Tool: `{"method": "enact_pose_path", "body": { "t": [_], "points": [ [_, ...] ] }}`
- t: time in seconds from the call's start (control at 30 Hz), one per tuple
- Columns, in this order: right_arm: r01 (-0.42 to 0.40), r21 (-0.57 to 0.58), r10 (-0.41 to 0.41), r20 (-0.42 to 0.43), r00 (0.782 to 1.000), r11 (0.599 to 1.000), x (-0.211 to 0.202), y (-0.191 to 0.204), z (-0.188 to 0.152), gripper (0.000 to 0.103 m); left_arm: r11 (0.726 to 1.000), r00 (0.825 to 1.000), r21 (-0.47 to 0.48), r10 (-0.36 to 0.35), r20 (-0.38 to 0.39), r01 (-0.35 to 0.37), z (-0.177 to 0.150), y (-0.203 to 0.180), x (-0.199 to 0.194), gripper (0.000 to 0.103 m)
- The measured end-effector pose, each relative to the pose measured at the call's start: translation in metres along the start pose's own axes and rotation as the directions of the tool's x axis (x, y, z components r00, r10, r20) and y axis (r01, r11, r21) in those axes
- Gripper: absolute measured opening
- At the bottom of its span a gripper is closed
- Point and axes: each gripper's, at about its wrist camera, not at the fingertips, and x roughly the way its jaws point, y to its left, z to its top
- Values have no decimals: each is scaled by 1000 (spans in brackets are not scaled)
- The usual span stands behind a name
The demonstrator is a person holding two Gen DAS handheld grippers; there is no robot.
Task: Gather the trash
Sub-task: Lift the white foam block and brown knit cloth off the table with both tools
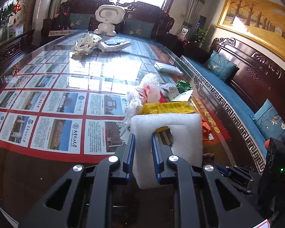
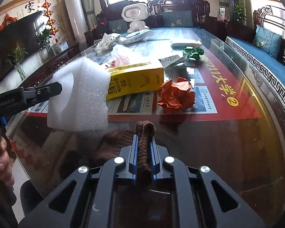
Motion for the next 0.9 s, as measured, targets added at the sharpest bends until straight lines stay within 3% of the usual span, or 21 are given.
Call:
{"method": "enact_pose_path", "body": {
  "t": [0.17,0.5,0.73,0.9],
  "points": [
    [-6,12,6,34,999,1000,-14,0,2,11,1000,999,10,-12,30,12,2,-3,-15,19],
    [11,12,-12,145,989,1000,-82,2,-7,11,997,996,70,-46,80,41,-9,-18,-65,19],
    [31,-9,-29,172,985,999,-129,11,-40,11,988,995,131,-93,41,87,-49,-34,-101,19],
    [37,-52,-29,147,989,998,-159,27,-78,11,978,994,178,-108,-9,108,-90,-43,-122,19]
  ]
}}
